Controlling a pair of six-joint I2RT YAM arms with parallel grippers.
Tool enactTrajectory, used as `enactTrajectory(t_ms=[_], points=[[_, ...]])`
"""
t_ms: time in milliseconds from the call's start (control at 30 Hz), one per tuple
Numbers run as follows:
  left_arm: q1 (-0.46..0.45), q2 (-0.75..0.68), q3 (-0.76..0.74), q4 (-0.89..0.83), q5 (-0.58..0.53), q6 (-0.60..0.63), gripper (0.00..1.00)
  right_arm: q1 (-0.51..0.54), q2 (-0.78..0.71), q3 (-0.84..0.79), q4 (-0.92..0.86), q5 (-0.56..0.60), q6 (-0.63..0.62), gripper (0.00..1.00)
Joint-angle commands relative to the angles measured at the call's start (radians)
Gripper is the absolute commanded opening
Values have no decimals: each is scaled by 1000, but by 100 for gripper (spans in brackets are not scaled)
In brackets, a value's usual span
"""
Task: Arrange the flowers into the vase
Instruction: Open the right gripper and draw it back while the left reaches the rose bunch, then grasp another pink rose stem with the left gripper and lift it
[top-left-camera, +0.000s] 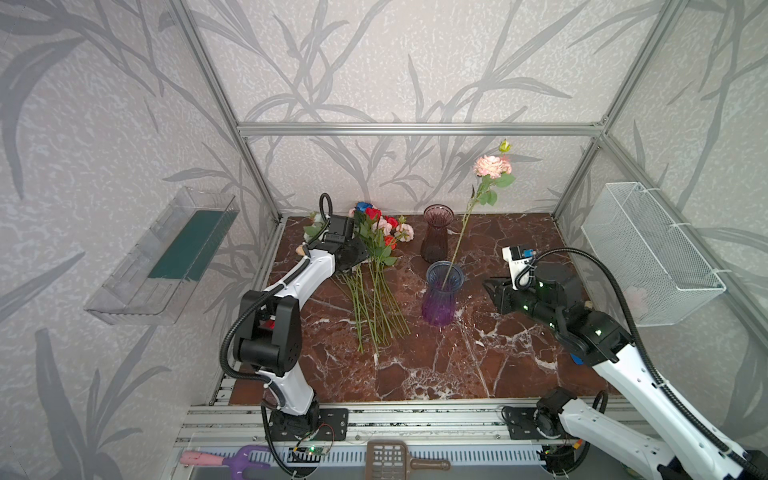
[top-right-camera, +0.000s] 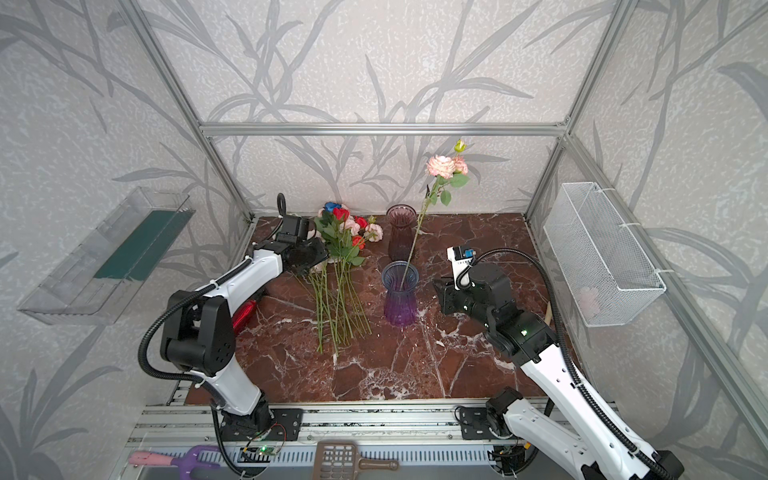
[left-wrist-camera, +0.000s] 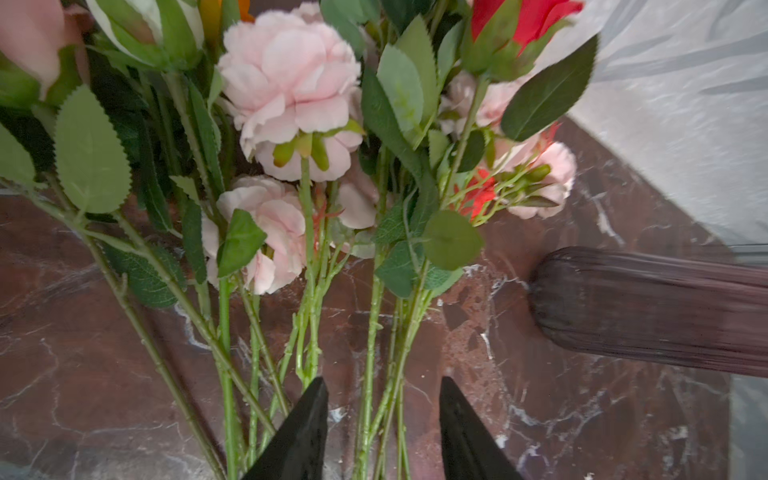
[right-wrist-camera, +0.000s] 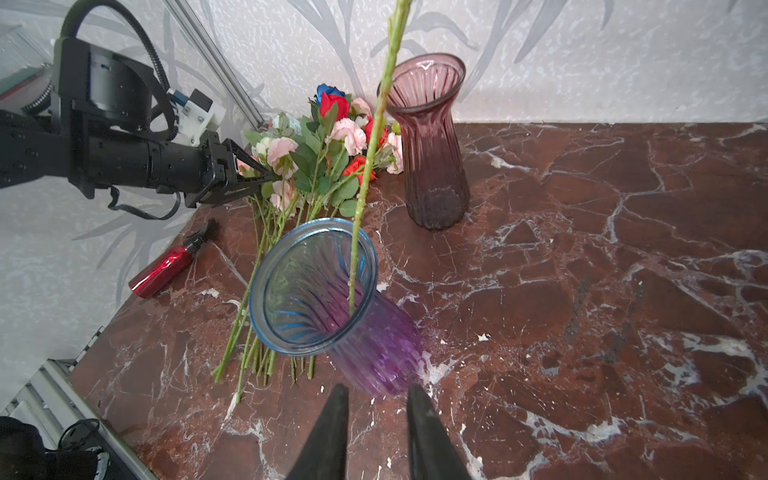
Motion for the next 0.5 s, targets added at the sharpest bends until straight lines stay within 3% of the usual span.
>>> enactTrajectory(t_ms=[0, 233, 467], points=[[-14, 83, 95, -175, -34, 82, 42, 5, 4, -16, 31, 12, -13, 26], [-19, 185, 141, -219, -71, 121, 37, 2, 10, -20, 46, 20, -37, 26], [-27, 243, 184, -260, -78, 158, 22, 1, 7, -29, 61, 23, -39, 26]])
